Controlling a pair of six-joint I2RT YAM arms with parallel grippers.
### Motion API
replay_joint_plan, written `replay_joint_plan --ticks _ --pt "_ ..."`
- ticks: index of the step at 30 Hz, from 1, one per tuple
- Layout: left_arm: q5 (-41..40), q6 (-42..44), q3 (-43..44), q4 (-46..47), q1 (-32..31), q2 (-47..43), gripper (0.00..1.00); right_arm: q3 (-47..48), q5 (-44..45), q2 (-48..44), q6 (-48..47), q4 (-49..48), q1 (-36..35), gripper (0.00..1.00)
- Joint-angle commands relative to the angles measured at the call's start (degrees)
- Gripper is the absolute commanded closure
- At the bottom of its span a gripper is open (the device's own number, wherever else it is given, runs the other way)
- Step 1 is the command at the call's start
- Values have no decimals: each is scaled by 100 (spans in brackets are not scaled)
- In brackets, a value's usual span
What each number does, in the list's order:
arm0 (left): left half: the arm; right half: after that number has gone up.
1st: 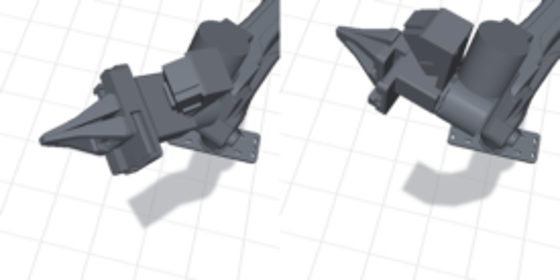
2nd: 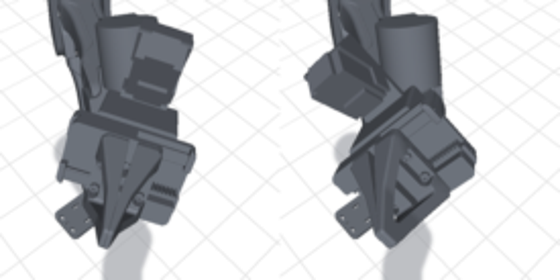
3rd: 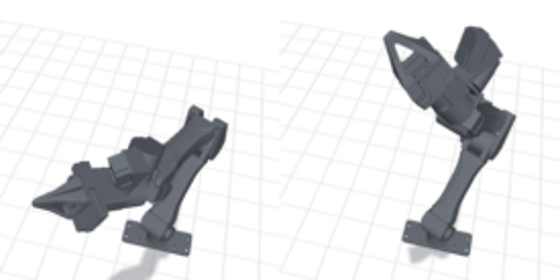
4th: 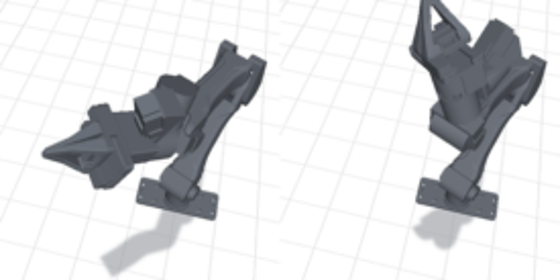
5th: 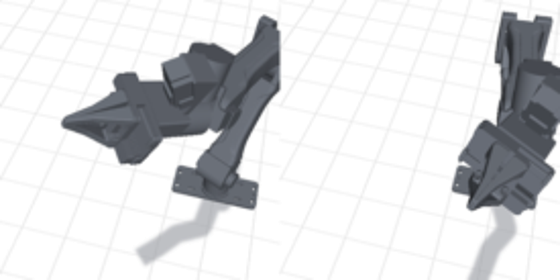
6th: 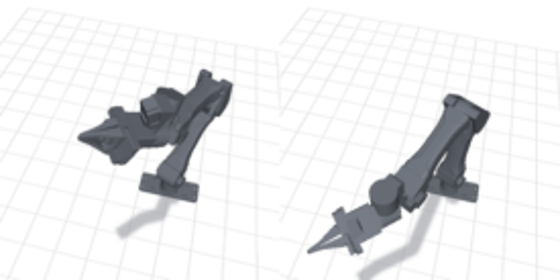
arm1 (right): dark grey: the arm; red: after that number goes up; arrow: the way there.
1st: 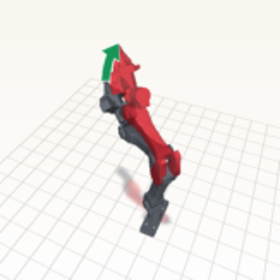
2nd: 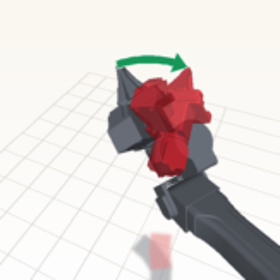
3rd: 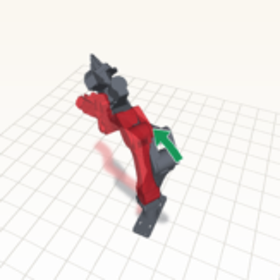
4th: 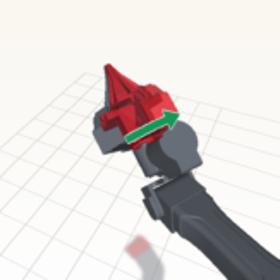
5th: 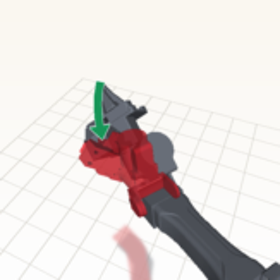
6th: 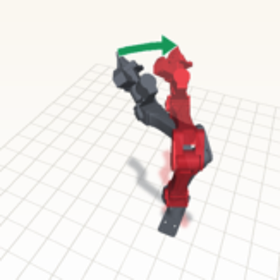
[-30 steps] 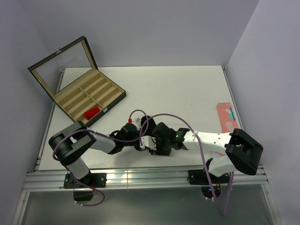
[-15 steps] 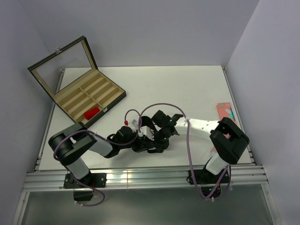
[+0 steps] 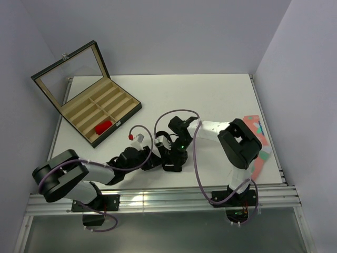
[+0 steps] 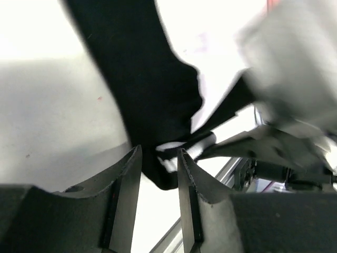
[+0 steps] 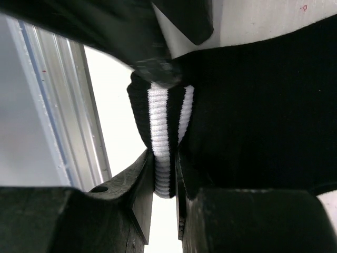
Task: Roll the socks
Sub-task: Roll the sock at the center of the board.
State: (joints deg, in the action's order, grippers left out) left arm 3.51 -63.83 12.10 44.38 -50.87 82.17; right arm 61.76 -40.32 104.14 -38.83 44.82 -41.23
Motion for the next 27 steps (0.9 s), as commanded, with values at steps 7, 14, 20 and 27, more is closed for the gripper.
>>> replay_joint_plan --ticks 7,14,20,27 --pt "-667 1610 -191 -174 -247 -931 60 643 -73 730 130 765 28 85" --pt "-589 2418 -331 499 -467 -834 57 1014 -249 1187 -54 1266 36 85" --pt "-387 2919 -199 581 -494 -659 52 1067 -310 1346 -90 1398 63 84" --pt "580 3158 109 983 -494 -97 50 1172 -310 1469 -134 1468 124 84"
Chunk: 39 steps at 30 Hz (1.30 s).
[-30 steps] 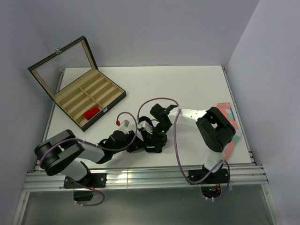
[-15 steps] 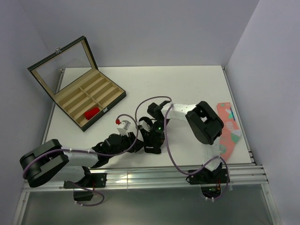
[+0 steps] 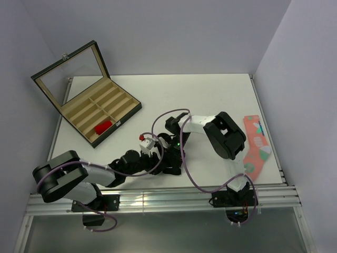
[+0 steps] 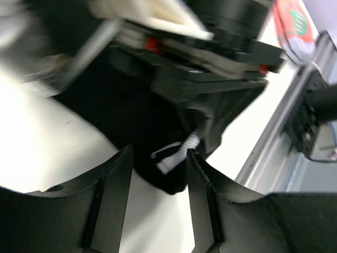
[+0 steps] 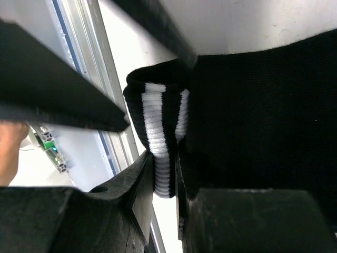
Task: Roll the socks
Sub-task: Roll the sock at the center of the board.
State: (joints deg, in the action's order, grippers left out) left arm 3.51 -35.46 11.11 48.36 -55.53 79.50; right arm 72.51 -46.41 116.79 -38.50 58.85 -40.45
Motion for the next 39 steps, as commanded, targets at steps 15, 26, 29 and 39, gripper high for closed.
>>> replay_joint_plan --ticks 15,26,29,39 --pt "1170 286 418 825 -28 926 50 97 370 291 -96 -5 107 84" --pt "1231 13 523 613 -63 1252 84 -53 493 81 158 -374 125 82" --pt "1126 -171 532 552 -107 1304 100 -149 589 -77 325 -566 125 74" --pt "1081 -1419 892 499 -222 2014 100 -1344 1257 -2193 809 -1815 572 52"
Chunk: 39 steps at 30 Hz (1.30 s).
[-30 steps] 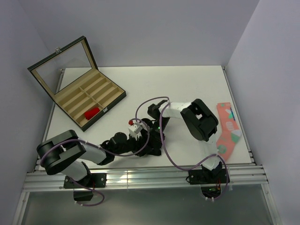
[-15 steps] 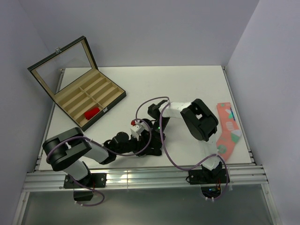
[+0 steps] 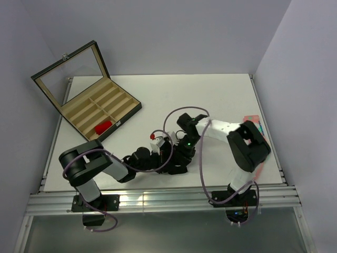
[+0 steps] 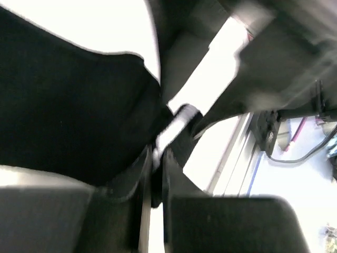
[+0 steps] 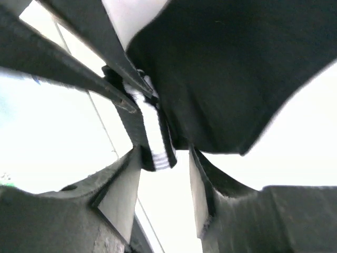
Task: Roll the socks
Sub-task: Roll the sock at the center of the board.
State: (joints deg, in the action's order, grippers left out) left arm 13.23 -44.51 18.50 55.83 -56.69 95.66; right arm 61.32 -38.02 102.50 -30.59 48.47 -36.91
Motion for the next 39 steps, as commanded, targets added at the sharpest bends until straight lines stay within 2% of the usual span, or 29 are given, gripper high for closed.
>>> replay_joint_plan --ticks 1,5,9,12,15,19,24,32,39 --pt "118 -758 171 -118 -115 479 100 -321 470 -932 -34 -838 358 52" --pt "-75 -1304 303 -116 -150 674 100 -1145 848 -1959 -351 -1364 474 50" --pt "-532 -2024 382 -843 -211 472 100 -1798 911 -3013 -956 -1630 474 46" --pt "-734 -2446 522 -1275 -316 419 100 -2106 639 -3375 -1255 -1577 456 46" --pt "-604 -2702 838 -1776 -431 620 100 -2396 524 -3683 -1405 -1656 369 46" --pt "-208 -3159 1067 -1523 -466 946 100 -2783 585 -4079 -1651 -1867 219 45" --pt "-181 -3388 1094 -1654 -475 920 100 -3073 594 -4492 -1862 -1727 -53 44" --pt "-5 -3529 1147 -1558 -475 1060 100 -3626 1279 -4853 -1854 -2007 -1045 44" --pt "135 -3705 936 -1145 -466 1227 100 -3970 1763 -4905 -1898 -2640 -1205 46"
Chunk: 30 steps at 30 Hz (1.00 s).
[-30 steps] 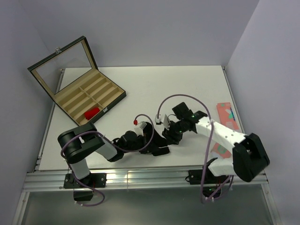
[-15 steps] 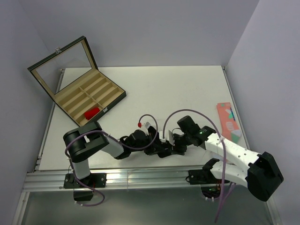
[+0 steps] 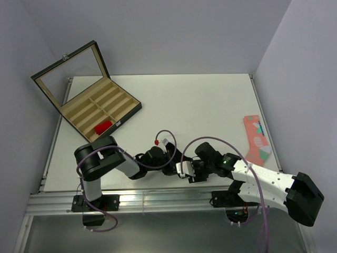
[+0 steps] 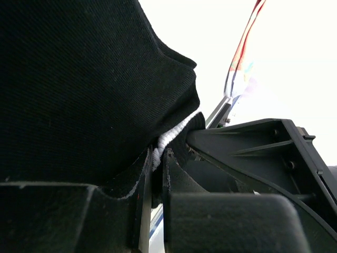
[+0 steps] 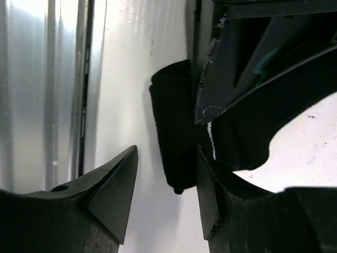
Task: Roll the socks
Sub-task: Roll the sock at the center of the board.
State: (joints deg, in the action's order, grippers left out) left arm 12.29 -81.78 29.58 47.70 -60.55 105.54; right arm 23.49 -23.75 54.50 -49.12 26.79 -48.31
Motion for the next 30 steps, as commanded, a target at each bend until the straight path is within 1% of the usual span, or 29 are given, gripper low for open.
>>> replay_joint_plan --ticks 1,5,15,16,17,19,20,22,23,24,25,27,30 --pt "247 13 -190 -314 -79 248 100 -213 370 -158 -53 -525 -64 45" --pt "282 83 -155 -472 -79 213 100 -327 546 -317 -124 -727 -73 45" --pt "309 259 -58 -894 -62 -94 100 -573 740 -19 -194 -1167 -222 46" --pt "300 276 -58 -947 -53 -138 100 -521 731 25 -194 -1158 -240 48" --pt "248 303 -58 -999 -53 -226 100 -486 705 139 -185 -1106 -240 57" --pt "212 355 -84 -1061 -35 -314 100 -389 574 254 -142 -1035 -249 69" --pt "186 373 -110 -1044 -18 -384 100 -275 512 367 -115 -931 -249 78" --pt "89 452 -155 -1061 9 -455 100 -47 407 534 -106 -755 -240 80" --pt "-7 504 -146 -1227 17 -577 99 41 284 727 -115 -536 -249 81" --pt "-277 575 -181 -1298 17 -648 99 112 248 816 -124 -438 -240 82" --pt "-393 593 -207 -1386 17 -744 93 199 239 895 -115 -333 -240 82" --pt "-779 663 -277 -1587 17 -1086 89 226 274 1027 -89 -314 -249 82" --pt "-1149 769 -295 -2018 0 -1658 81 235 353 1054 -27 -332 -249 82"
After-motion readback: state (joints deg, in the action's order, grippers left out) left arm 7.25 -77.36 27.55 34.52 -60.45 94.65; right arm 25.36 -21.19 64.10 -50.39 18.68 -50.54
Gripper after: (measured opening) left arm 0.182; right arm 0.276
